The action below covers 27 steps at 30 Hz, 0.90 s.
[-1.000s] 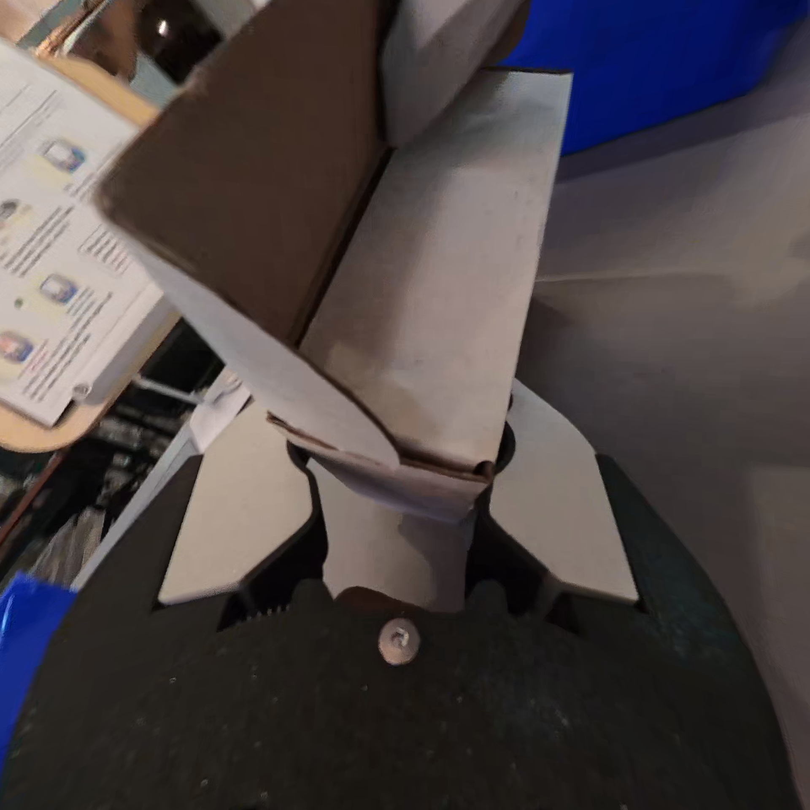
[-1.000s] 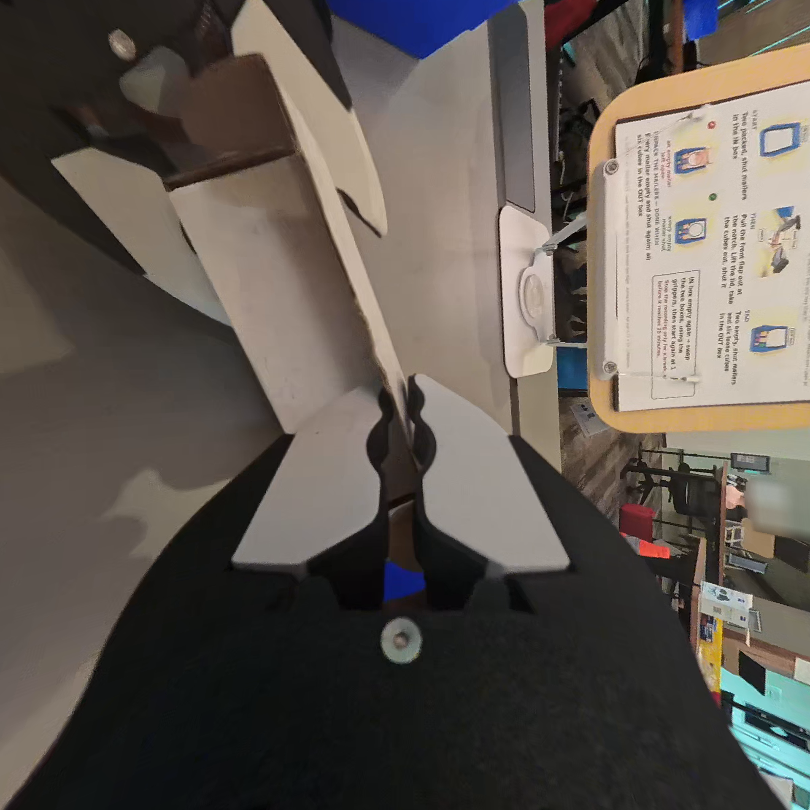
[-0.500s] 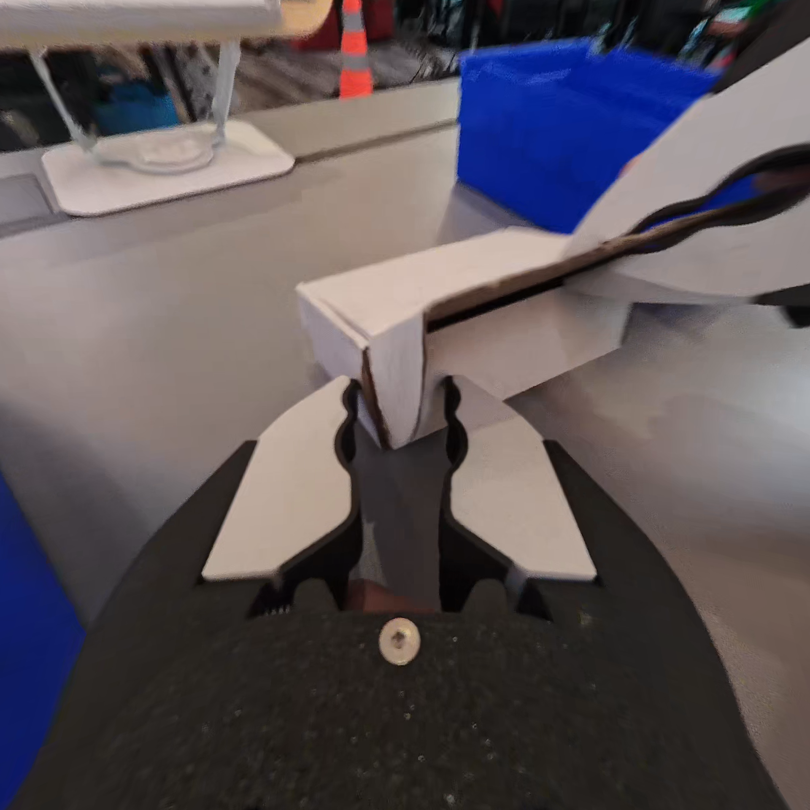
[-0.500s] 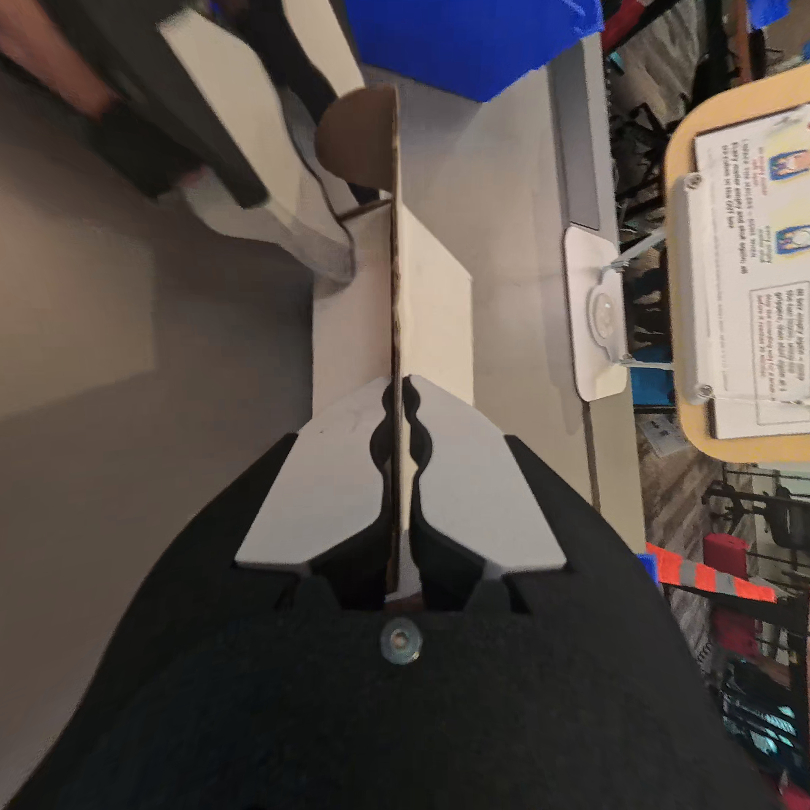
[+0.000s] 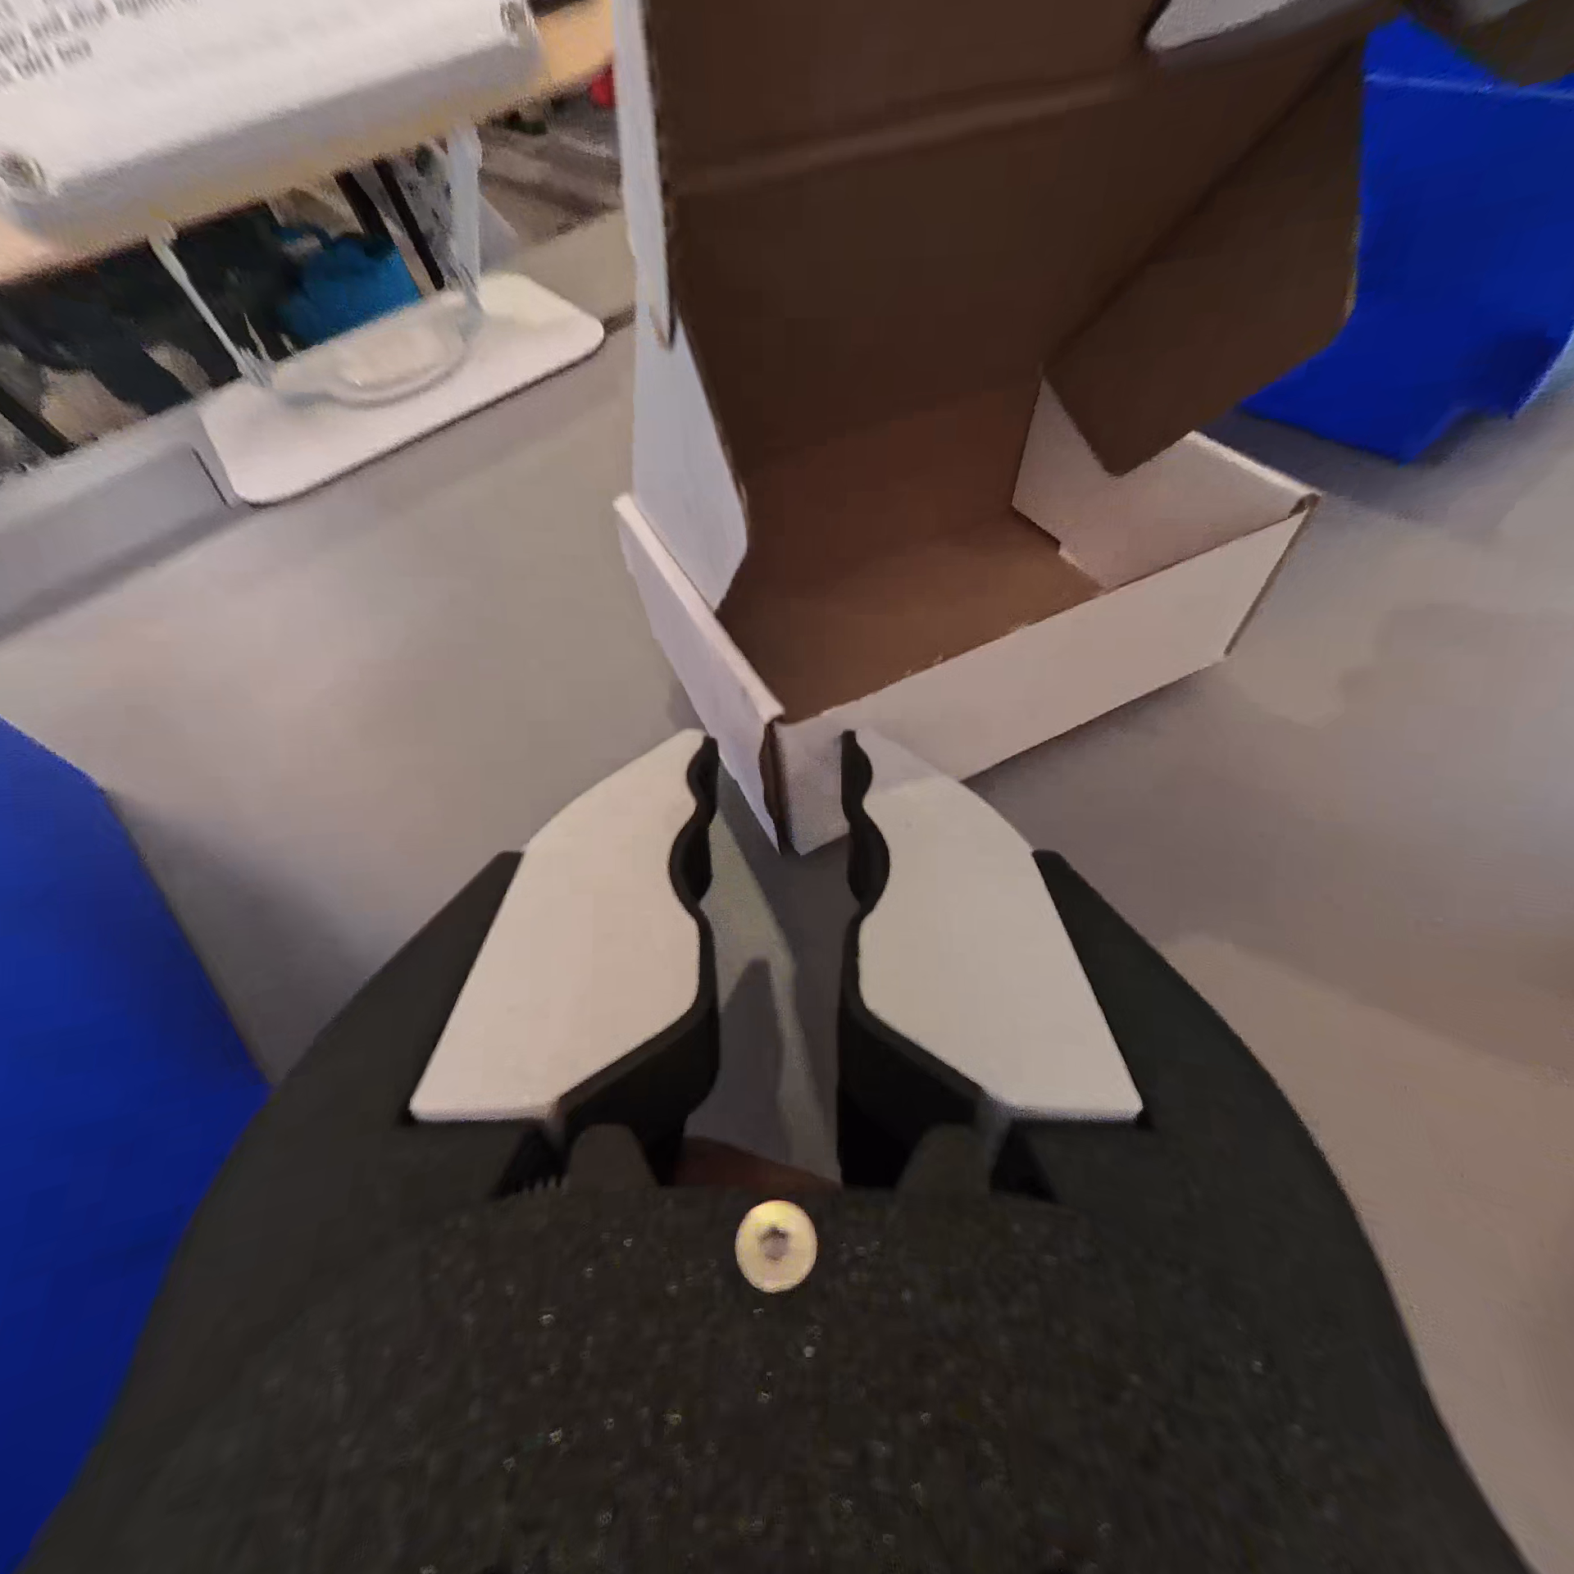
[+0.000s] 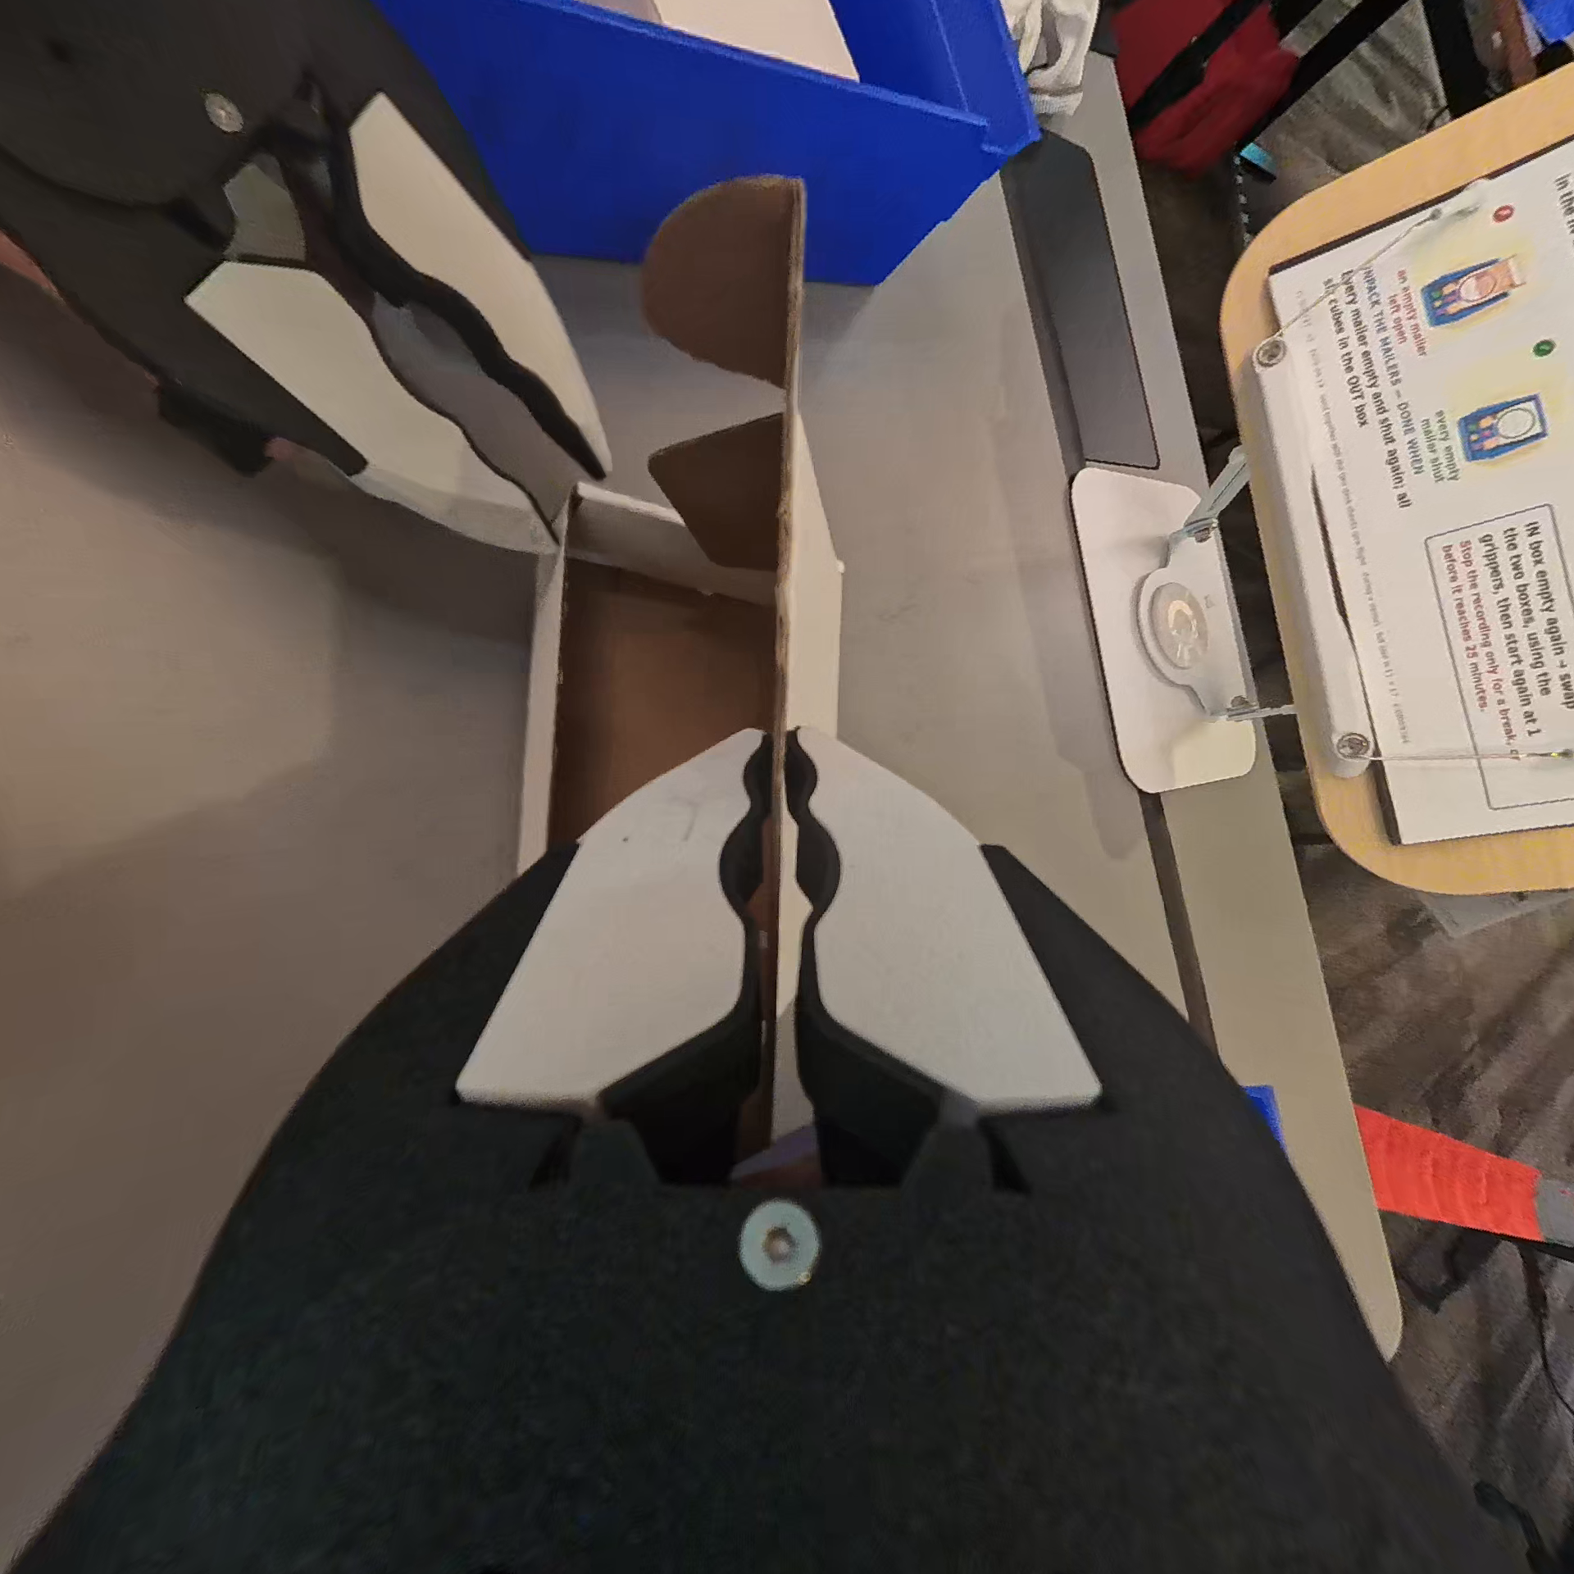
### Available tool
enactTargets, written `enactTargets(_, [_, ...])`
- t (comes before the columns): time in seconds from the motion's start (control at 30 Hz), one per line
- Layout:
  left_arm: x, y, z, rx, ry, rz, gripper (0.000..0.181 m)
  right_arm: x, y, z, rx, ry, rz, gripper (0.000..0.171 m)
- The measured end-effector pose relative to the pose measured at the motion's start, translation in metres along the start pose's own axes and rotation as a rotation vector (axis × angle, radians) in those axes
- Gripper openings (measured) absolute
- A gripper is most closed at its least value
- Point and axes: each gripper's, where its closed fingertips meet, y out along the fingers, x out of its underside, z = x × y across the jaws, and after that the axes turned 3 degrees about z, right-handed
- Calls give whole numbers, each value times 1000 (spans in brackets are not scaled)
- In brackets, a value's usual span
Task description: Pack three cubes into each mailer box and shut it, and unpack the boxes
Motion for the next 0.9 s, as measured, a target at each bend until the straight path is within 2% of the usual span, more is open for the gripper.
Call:
enactTargets(0.1, [-12, 6, -1, -9, 12, 23, 27, 1, 0, -1, -27, -6, -7, 2])
enactTargets(0.3, [-24, -9, -6, -11, -4, 65, 22, 4, 4, -3, -37, -17, -20, 2])
enactTargets(0.5, [-1, 22, 7, 85, -32, -70, 21, 0, 8, -2, -51, -4, -4, 2])
enactTargets(0.57, [0, 23, -3, 31, 18, -66, 2, 2, 9, 7, -19, -22, -27, 2])
enactTargets(0.7, [0, 23, -3, 45, 31, -90, 0, 5, 13, 53, 108, -24, -66, 3])
enactTargets(0.8, [0, 24, -4, 25, 68, -94, 0, 36, 32, 96, 196, -22, -217, 2])
enactTargets(0.9, [1, 24, -6, -12, 126, -88, 0, 76, 64, 109, 162, 59, -332, 2])
